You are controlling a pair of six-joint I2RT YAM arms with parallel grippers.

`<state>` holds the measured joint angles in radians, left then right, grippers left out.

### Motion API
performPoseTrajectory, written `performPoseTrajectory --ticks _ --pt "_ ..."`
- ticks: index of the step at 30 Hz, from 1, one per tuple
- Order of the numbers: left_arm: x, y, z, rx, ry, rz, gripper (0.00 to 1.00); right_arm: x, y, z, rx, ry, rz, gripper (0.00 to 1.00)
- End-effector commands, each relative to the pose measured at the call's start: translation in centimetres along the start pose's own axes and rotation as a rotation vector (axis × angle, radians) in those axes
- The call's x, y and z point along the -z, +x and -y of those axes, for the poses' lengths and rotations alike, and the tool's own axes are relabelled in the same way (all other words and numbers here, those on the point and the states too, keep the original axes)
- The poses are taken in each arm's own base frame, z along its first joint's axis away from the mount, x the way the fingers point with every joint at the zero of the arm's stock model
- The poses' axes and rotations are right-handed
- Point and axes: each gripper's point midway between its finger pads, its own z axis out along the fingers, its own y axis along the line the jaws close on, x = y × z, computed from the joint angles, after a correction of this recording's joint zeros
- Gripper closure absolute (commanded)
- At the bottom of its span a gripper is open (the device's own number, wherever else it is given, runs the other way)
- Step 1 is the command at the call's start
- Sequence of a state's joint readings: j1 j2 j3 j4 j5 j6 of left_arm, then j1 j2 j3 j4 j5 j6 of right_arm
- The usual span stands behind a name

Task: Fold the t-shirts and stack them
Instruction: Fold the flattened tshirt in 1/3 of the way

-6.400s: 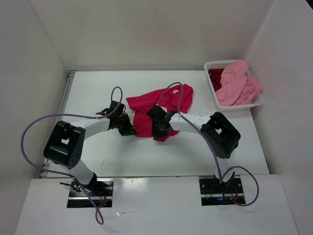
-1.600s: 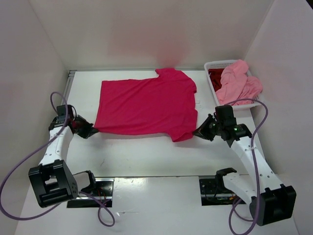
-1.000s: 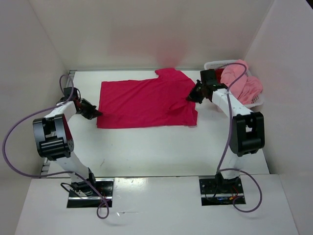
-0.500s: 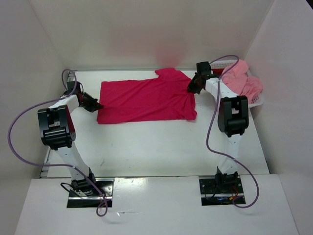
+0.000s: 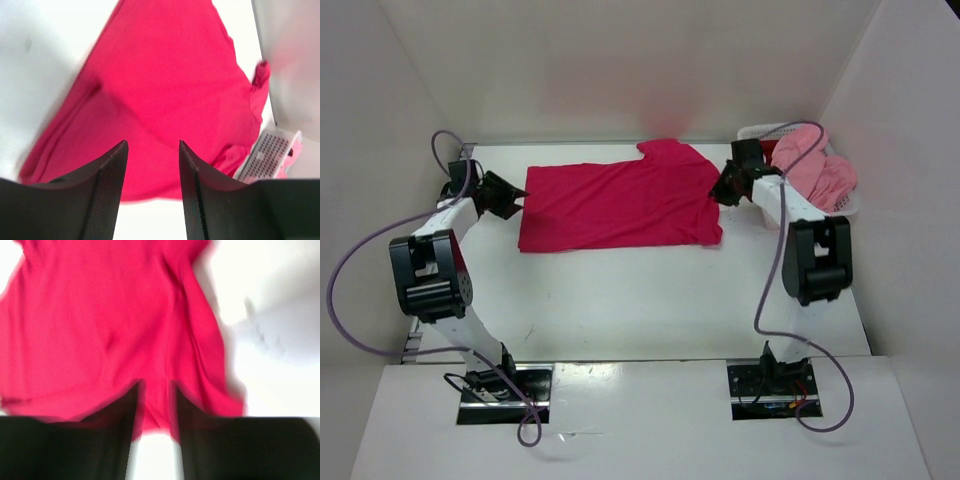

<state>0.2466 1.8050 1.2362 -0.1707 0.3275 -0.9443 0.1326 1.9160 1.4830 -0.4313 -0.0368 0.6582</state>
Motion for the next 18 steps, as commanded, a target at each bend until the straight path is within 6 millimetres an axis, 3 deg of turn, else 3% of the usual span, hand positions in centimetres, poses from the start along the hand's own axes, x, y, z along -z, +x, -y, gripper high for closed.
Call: performPoseTrajectory --ticks 1,3,4,6,9,10,11,15,18 --pt "3.0 0.7 -0.7 -0.029 0.013 0.034 0.47 5.1 0.3 0.1 -0.016 -0.064 0.064 0.75" --pt "3.8 3.2 -1.9 -0.048 -0.015 0.003 0.47 5.7 2.9 1.5 -0.021 -0.055 0.026 0.92" --pt "3.9 5.0 -4.0 -0.031 -0.051 -0.03 0.47 5.9 3.8 1.6 -0.012 -0.048 0.018 0.99" --pt "3.7 6.8 -5.4 -0.012 -0.064 -0.084 0.48 5.8 6.9 1.6 0.055 -0.028 -0.035 0.99" --pt "3.6 7.1 -5.9 -0.026 -0.077 -0.098 0.52 5.3 8.7 1.2 0.132 0.003 -0.049 0.95" --pt "3.3 7.2 -6.2 -0.032 -0.084 -0.105 0.52 4.3 9.5 2.5 0.144 0.056 -0.073 0.93" --pt "3.0 7.4 -6.6 -0.026 -0.095 -0.114 0.54 4.0 9.2 2.0 0.155 0.063 -0.066 0.91" --pt "2.1 8.0 -7.9 -0.008 -0.13 -0.146 0.56 2.6 9.6 2.8 0.204 0.116 -0.087 0.8" --pt "1.2 8.5 -8.9 0.022 -0.154 -0.166 0.57 2.1 10.8 3.0 0.237 0.141 -0.122 0.72"
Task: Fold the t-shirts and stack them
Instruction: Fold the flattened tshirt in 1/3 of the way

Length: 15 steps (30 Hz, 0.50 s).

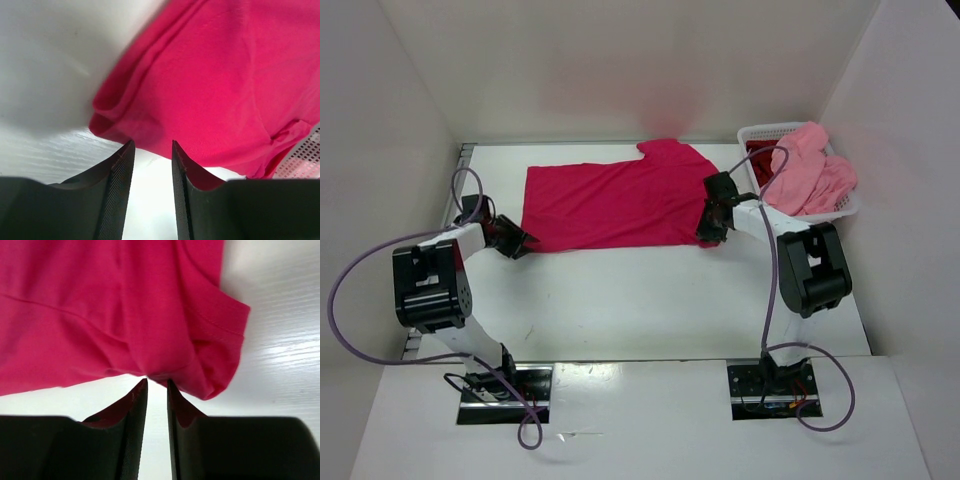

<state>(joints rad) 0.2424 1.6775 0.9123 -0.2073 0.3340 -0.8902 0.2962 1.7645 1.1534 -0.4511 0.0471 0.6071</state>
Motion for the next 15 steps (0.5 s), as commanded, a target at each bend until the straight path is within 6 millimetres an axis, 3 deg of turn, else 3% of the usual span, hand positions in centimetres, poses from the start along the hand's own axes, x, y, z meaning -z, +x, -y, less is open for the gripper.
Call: performPoseTrajectory --ticks 1,5,10,15 --pt "-0.9 -0.1 -0.2 -0.004 0.003 -0.013 0.57 0.3 -0.9 -0.8 0.058 0.028 0.035 0.72" --pt "-1.3 -0.5 -0.3 0.005 -0.006 -0.004 0.56 -0.9 -0.7 0.8 0.063 0.111 0.04 0.67" --pt "-2.1 -0.7 -0.4 0.02 -0.017 -0.015 0.54 -0.6 -1.9 1.2 0.063 0.156 0.075 0.59" --pt "-2.9 -1.0 -1.0 0.027 -0.045 -0.013 0.54 -0.8 -1.2 2.2 0.078 0.192 0.059 0.54"
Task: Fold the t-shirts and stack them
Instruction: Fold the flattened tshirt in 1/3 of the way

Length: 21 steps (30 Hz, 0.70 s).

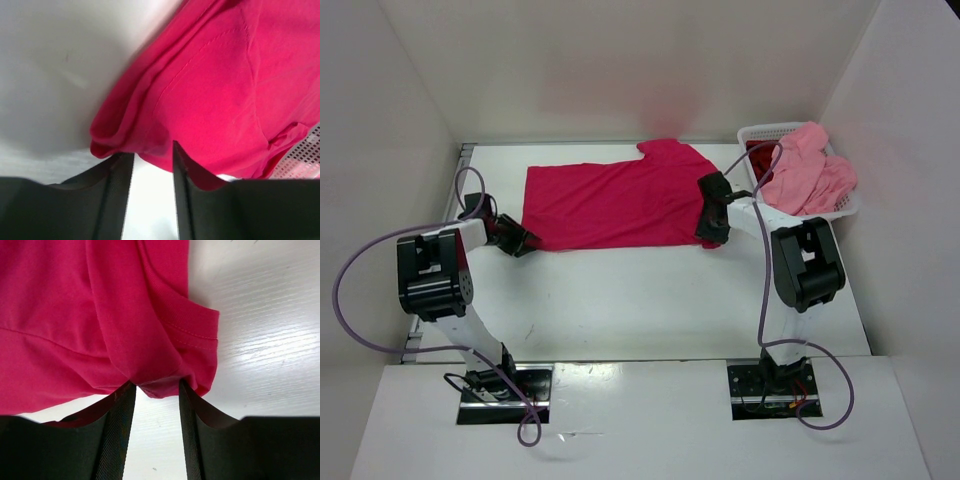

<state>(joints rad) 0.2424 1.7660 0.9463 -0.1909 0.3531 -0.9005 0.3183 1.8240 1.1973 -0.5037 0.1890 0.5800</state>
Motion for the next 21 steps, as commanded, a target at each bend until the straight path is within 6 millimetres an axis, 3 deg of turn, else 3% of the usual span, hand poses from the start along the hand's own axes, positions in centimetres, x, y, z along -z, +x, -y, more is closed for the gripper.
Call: performPoseTrajectory --ticks 1,3,4,8,9,15,16,17,21 --pt "-1.3 -0.9 -0.8 0.007 -0.038 0.02 0.58 -0.1 -0.5 0.9 0.035 0.066 0.026 0.54" --pt "-1.3 -1.4 -0.4 0.01 -0.031 0.038 0.66 -0.6 -0.4 0.9 0.037 0.072 0.019 0.54" --pt "-1.4 -1.7 -0.2 0.009 -0.029 0.04 0.76 -0.9 -0.3 1.1 0.039 0.085 0.016 0.56" --pt "-1.5 -2.1 -0.5 0.019 -0.043 0.046 0.95 -2.0 -0.3 1.3 0.022 0.079 -0.006 0.88" --pt "-1.3 -2.5 -1.0 0.036 -0.05 0.05 0.98 -2.0 -0.3 1.3 0.022 0.079 -0.007 0.91" --pt "0.3 -1.7 -3.8 0.081 -0.073 0.035 1.0 1.3 0.7 1.5 -0.008 0.024 -0.014 0.94" --pt "0.8 -2.2 -4.4 0.088 -0.074 0.05 1.0 1.6 1.7 2.4 -0.027 0.027 -0.039 0.94" --pt "1.5 -1.8 -4.6 0.101 -0.072 0.041 1.0 2.7 1.9 2.6 -0.029 0.011 -0.038 0.94" --pt "3.6 -1.1 -6.1 0.105 -0.08 0.025 1.0 4.0 4.3 5.9 -0.095 0.025 -0.099 0.94"
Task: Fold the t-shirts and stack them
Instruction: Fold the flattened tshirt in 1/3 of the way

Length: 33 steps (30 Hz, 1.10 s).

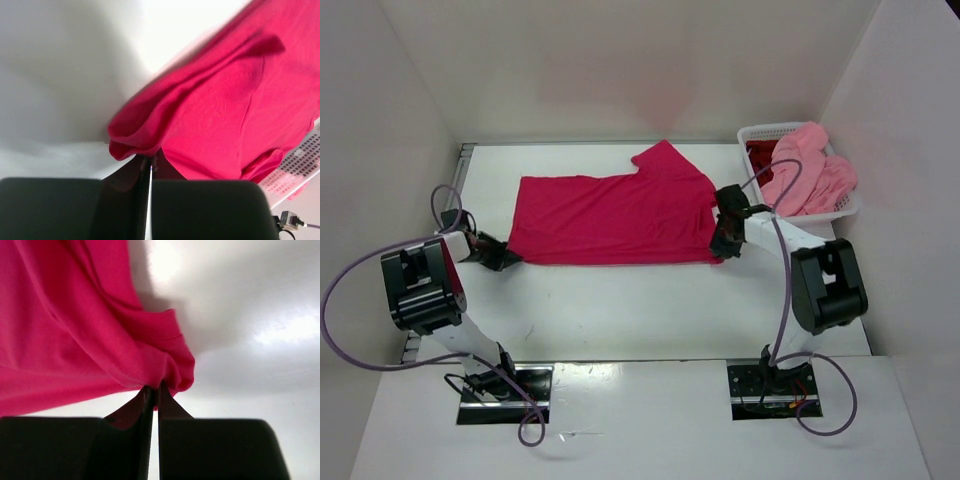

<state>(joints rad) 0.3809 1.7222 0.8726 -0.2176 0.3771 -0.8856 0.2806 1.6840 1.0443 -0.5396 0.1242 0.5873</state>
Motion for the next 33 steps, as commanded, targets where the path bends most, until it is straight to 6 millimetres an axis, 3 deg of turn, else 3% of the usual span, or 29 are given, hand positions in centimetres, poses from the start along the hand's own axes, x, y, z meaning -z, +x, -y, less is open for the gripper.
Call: performPoseTrajectory --ticks 1,5,7,9,10,13,14,16,18,20,22,23,24,25,26,28,29,31,32,33 --pt "2.2 0.6 -3.0 -0.024 -0.061 0.001 1.0 2.2 1.6 3.2 -0.088 0.015 -0.049 0.94" --pt "3.8 2.8 -5.9 -0.01 -0.102 -0.063 1.0 4.4 2.4 3.0 -0.129 -0.043 -0.067 0.94" --pt "4.8 3.6 -6.7 -0.003 -0.111 -0.082 0.91 5.0 3.3 2.9 -0.128 -0.056 -0.106 0.93" --pt "5.5 4.0 -5.8 -0.008 -0.072 -0.092 0.75 6.5 3.5 2.3 -0.13 -0.106 -0.109 0.9" --pt "6.2 4.3 -5.3 -0.014 -0.057 -0.086 0.58 7.0 4.0 2.3 -0.13 -0.121 -0.117 0.82" --pt "7.9 4.2 -4.5 -0.033 -0.035 -0.053 0.35 8.2 3.8 2.1 -0.139 -0.149 -0.093 0.6" --pt "8.2 4.2 -4.1 -0.041 -0.018 -0.047 0.22 8.5 3.6 2.1 -0.139 -0.156 -0.083 0.56" --pt "8.9 4.3 -3.3 -0.057 0.02 -0.034 0.17 8.7 3.1 2.1 -0.139 -0.16 -0.07 0.48" --pt "9.5 3.4 -1.9 -0.105 0.037 0.002 0.17 9.6 1.2 1.3 -0.129 -0.187 -0.015 0.48" --pt "9.7 2.5 0.4 -0.174 0.069 0.038 0.3 10.4 -1.7 -0.1 -0.12 -0.219 0.051 0.48" --pt "9.4 1.5 4.2 -0.275 0.108 0.087 0.45 10.4 -3.8 -2.2 -0.09 -0.281 0.093 0.63" --pt "8.4 1.9 5.5 -0.302 0.108 0.079 0.65 9.8 -5.1 -3.7 -0.08 -0.302 0.096 0.8" --pt "8.1 1.5 6.7 -0.32 0.114 0.097 0.72 9.6 -5.8 -4.8 -0.068 -0.323 0.1 0.87" --pt "8.4 -0.4 9.1 -0.35 0.125 0.175 0.77 10.2 -7.7 -7.0 -0.041 -0.37 0.153 0.93" --pt "6.9 -0.5 9.8 -0.352 0.105 0.162 0.86 8.6 -7.9 -7.9 -0.022 -0.37 0.131 0.98" --pt "6.9 -3.1 13.4 -0.374 0.132 0.244 0.87 7.4 -9.8 -10.2 -0.011 -0.398 0.145 1.0" --pt "5.0 -4.3 13.2 -0.352 0.088 0.244 0.87 7.1 -10.4 -10.8 -0.009 -0.414 0.147 1.0" --pt "4.1 -6.1 15.0 -0.349 0.093 0.293 0.71 7.1 -12.1 -12.4 0.005 -0.454 0.175 1.0" --pt "2.6 -7.4 14.7 -0.34 0.057 0.312 0.64 5.7 -12.1 -12.8 0.007 -0.454 0.153 1.0" --pt "3.1 -9.2 16.5 -0.331 0.068 0.372 0.59 5.6 -12.2 -13.6 0.014 -0.486 0.139 0.98"
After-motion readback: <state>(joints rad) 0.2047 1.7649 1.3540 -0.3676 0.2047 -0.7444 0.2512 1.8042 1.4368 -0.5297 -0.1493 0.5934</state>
